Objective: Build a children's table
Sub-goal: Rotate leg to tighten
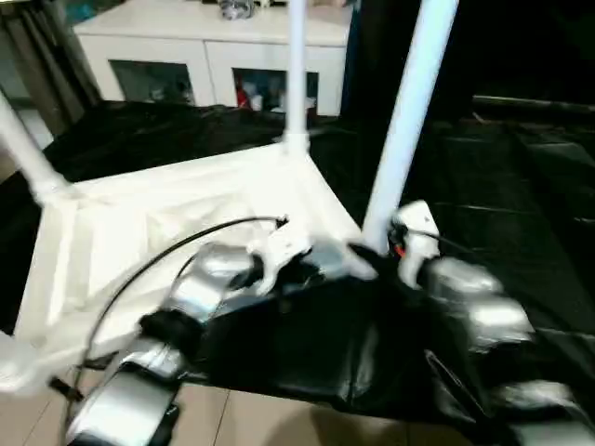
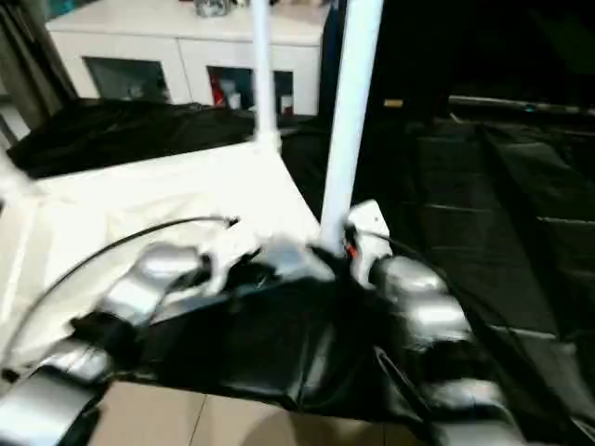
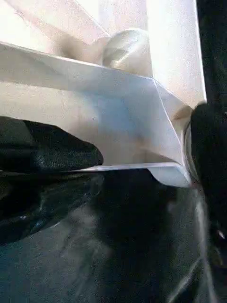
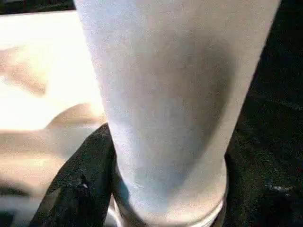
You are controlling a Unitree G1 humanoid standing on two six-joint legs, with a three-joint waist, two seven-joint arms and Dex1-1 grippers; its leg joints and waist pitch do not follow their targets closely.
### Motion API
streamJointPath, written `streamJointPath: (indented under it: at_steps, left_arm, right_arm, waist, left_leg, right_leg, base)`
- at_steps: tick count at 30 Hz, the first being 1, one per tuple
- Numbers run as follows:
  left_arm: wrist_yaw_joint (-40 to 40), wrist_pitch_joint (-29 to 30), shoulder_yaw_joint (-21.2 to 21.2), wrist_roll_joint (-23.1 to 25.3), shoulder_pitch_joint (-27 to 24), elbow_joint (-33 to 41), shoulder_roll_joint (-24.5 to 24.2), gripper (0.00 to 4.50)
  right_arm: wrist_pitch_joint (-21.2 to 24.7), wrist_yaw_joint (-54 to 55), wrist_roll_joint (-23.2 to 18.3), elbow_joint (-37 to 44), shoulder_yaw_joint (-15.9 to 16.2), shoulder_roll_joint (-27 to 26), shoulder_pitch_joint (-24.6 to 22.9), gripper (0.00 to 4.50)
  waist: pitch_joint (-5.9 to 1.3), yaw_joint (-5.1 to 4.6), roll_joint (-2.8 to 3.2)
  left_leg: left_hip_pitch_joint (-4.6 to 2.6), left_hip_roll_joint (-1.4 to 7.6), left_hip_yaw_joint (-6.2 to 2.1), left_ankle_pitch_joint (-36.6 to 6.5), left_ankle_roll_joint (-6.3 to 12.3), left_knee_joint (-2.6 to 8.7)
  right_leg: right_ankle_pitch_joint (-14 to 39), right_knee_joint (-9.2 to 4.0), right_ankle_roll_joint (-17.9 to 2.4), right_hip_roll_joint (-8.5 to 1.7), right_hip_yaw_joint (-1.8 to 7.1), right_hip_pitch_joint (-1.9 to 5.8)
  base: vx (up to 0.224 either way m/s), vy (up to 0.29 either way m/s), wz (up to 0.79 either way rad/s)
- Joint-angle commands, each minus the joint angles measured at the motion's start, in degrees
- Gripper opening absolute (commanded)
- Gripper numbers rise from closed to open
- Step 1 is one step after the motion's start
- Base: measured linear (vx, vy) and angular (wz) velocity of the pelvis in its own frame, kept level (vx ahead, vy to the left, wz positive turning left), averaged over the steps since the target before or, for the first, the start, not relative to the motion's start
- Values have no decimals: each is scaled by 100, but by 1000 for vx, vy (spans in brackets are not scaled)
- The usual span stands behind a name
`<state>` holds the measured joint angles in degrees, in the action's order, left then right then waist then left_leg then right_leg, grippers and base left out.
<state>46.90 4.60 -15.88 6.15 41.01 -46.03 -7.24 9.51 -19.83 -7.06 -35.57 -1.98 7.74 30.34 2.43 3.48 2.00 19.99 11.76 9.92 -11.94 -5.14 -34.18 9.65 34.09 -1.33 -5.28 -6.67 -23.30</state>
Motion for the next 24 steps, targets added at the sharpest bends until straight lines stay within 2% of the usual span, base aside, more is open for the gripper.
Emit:
streamJointPath:
  at_steps: [1, 2, 3, 4, 5, 8, 9, 10, 11, 13, 15, 18, 19, 20, 23, 24]
  left_arm:
    - [-446, -59, 228, -135, 118, 15, 146, 0]
    - [-482, -182, 195, -110, 112, -24, 208, 0]
    - [-392, -227, 168, -120, 79, 5, 209, 0]
    - [-392, -227, 168, -120, 79, 5, 209, 0]
    - [-301, -249, 157, -135, 41, 53, 197, 0]
    - [72, -428, 118, -215, -66, 160, 89, 0]
    - [250, -506, 101, -255, -127, 220, 22, 0]
    - [356, -552, 91, -279, -167, 260, -21, 0]
    - [588, -623, 60, -303, -257, 372, -129, 0]
    - [654, -647, 46, -306, -281, 405, -163, 0]
    - [983, -720, -9, -345, -393, 539, -346, 0]
    - [1315, -733, -15, -414, -500, 665, -541, 0]
    - [1492, -703, 1, -466, -556, 768, -651, 0]
    - [1542, -690, 7, -481, -579, 810, -687, 0]
    - [1627, -701, 31, -517, -627, 896, -749, 0]
    - [1692, -681, 42, -534, -662, 958, -789, 0]
  right_arm:
    - [-112, 239, -52, -277, -88, -239, -179, 307]
    - [-275, 285, -22, -186, -71, -386, -214, 342]
    - [-248, 182, -74, -130, -59, -429, -236, 344]
    - [-248, 182, -74, -130, -59, -429, -236, 350]
    - [-264, 75, -116, -52, -37, -449, -257, 363]
    - [-330, -227, -93, 161, 88, -329, -265, 390]
    - [-305, -475, -138, 292, 138, -194, -270, 397]
    - [-286, -639, -175, 377, 169, -104, -275, 397]
    - [-317, -1089, -158, 538, 281, 127, -307, 397]
    - [-339, -1220, -133, 575, 322, 199, -318, 397]
    - [-351, -1941, -83, 845, 544, 645, -406, 397]
    - [-159, -2773, -200, 1210, 670, 1145, -520, 397]
    - [-11, -3194, -260, 1349, 737, 1446, -561, 397]
    - [39, -3328, -283, 1391, 763, 1543, -575, 397]
    - [171, -3594, -355, 1458, 793, 1707, -592, 397]
    - [291, -3717, -412, 1436, 808, 1773, -558, 397]
  waist:
    - [-350, -22, -36]
    - [-364, -12, -42]
    - [-363, -10, -12]
    - [-363, -21, -24]
    - [-370, -18, -1]
    - [-372, -30, -6]
    - [-370, -29, -54]
    - [-370, -17, -40]
    - [-372, -24, -51]
    - [-372, -17, -45]
    - [-356, -2, -71]
    - [-343, 16, -68]
    - [-343, 8, -106]
    - [-343, 32, -110]
    - [-344, 33, -121]
    - [-347, 33, -144]
  left_leg:
    - [27, 89, 0, -836, 289, 395]
    - [30, 88, -9, -813, 316, 395]
    - [23, 86, -5, -825, 357, 391]
    - [39, 88, -11, -816, 386, 395]
    - [44, 94, -17, -789, 422, 395]
    - [50, 88, -12, -812, 480, 387]
    - [58, 90, -12, -784, 496, 388]
    - [67, 86, -13, -734, 543, 384]
    - [72, 93, -8, -725, 600, 374]
    - [66, 102, -7, -700, 623, 373]
    - [62, 98, -1, -731, 648, 376]
    - [70, 103, 2, -754, 707, 374]
    - [74, 104, 5, -764, 704, 379]
    - [55, 133, -3, -752, 696, 382]
    - [67, 120, 5, -711, 686, 372]
    - [69, 117, 3, -675, 688, 371]
  right_leg:
    - [1882, -516, -812, -333, 299, 327]
    - [1757, -493, -845, -332, 299, 336]
    - [1643, -485, -895, -326, 300, 334]
    - [1576, -470, -922, -320, 300, 352]
    - [1463, -453, -970, -321, 298, 361]
    - [1416, -454, -995, -320, 296, 374]
    - [1413, -454, -994, -323, 297, 380]
    - [1378, -441, -1011, -323, 298, 396]
    - [1340, -433, -1037, -326, 300, 397]
    - [1323, -428, -1052, -330, 303, 391]
    - [1505, -451, -1006, -326, 300, 397]
    - [1660, -455, -916, -322, 305, 378]
    - [1708, -462, -895, -311, 301, 380]
    - [1736, -443, -913, -322, 307, 370]
    - [1688, -440, -958, -319, 306, 368]
    - [1679, -428, -965, -321, 305, 372]
  base:
    - [0, 0, 0]
    - [0, 0, 0]
    - [0, 0, 0]
    - [0, 0, 0]
    - [0, 0, 0]
    - [0, 0, 0]
    - [0, 0, 0]
    - [0, 0, 0]
    - [0, 0, 0]
    - [0, 0, 0]
    - [0, 0, 0]
    - [0, 0, 0]
    - [0, 0, 0]
    - [0, 0, 0]
    - [0, 0, 0]
    - [0, 0, 0]
